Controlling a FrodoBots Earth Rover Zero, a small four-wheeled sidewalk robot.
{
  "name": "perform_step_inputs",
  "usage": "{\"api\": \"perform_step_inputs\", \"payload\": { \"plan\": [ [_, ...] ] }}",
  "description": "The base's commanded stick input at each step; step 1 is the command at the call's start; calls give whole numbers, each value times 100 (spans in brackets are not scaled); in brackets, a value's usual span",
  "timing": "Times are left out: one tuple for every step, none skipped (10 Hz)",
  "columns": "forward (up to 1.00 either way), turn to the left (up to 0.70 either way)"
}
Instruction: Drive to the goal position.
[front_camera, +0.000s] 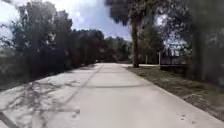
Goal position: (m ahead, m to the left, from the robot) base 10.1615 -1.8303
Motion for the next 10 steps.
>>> {"api": "perform_step_inputs", "payload": {
  "plan": [
    [85, 0],
    [85, 0],
    [85, 0],
    [85, 0],
    [85, 0],
    [85, 0],
    [85, 0],
    [85, 0],
    [85, 0],
    [85, 0]
  ]
}}
